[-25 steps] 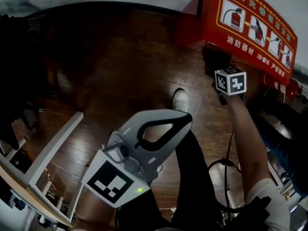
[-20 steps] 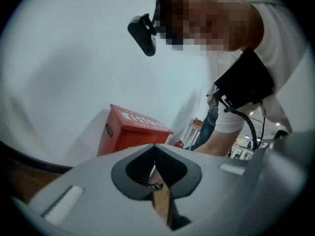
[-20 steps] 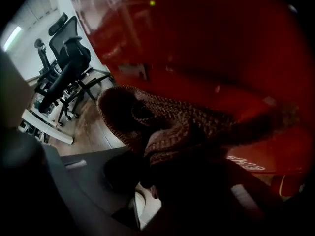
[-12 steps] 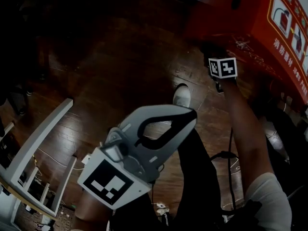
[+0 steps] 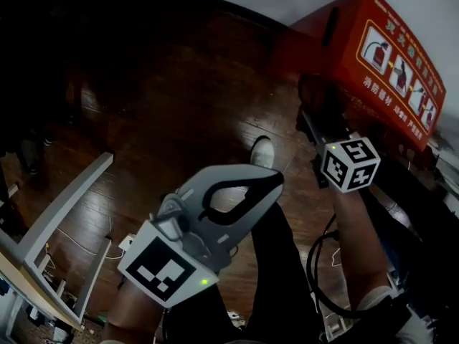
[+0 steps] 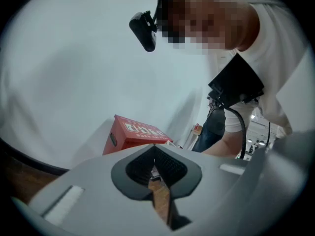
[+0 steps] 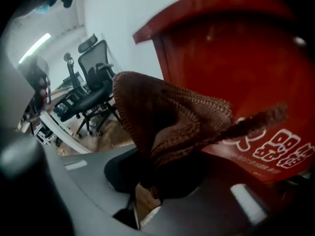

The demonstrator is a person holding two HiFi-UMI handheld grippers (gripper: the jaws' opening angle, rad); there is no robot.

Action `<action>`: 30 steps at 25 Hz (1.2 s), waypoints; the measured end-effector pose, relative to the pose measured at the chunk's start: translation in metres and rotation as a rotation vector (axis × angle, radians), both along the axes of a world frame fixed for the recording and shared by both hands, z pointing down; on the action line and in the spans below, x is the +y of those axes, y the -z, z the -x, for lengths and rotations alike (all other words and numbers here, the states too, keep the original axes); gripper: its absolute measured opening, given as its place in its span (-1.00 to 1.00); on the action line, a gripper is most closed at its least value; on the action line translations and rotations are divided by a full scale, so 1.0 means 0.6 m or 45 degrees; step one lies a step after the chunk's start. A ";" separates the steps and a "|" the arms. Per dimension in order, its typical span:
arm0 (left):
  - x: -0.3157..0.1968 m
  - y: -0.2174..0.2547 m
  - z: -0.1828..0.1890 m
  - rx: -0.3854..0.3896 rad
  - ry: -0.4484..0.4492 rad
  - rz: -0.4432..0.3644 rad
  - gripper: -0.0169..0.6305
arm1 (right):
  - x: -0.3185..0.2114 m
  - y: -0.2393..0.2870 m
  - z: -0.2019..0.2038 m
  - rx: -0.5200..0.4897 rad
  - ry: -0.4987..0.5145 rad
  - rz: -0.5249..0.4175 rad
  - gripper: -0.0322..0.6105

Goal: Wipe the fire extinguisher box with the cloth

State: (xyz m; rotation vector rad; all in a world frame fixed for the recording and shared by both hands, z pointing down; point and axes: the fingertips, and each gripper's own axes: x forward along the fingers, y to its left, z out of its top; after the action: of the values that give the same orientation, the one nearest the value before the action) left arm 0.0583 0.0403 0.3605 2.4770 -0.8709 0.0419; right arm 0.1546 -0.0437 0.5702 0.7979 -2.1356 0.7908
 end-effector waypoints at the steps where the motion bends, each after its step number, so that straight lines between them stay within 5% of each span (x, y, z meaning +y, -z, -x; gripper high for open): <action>1: -0.003 0.008 0.007 -0.002 0.005 -0.008 -0.95 | -0.010 0.020 0.005 -0.028 -0.029 -0.022 -0.68; 5: -0.010 0.008 0.031 0.001 0.035 -0.032 -0.95 | -0.043 -0.007 0.015 -0.051 -0.105 -0.034 -0.68; 15: 0.021 -0.133 0.102 -0.002 0.189 0.055 -0.95 | -0.087 -0.348 0.018 0.126 -0.172 0.095 -0.68; 19: 0.028 -0.157 0.120 0.009 0.215 0.067 -0.95 | -0.085 -0.415 0.020 0.190 -0.182 0.176 -0.68; 25: 0.033 -0.094 0.151 0.027 0.270 0.073 -0.95 | -0.020 -0.266 0.065 0.181 0.036 0.107 -0.68; 30: 0.041 0.015 0.193 0.031 0.256 0.016 -0.95 | 0.060 0.015 0.130 0.246 0.554 -0.006 -0.68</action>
State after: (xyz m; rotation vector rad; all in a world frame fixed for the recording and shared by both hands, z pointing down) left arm -0.0574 0.0648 0.3513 2.3610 -1.1004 -0.0524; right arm 0.0765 -0.0077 0.5614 0.3699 -2.0324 0.4595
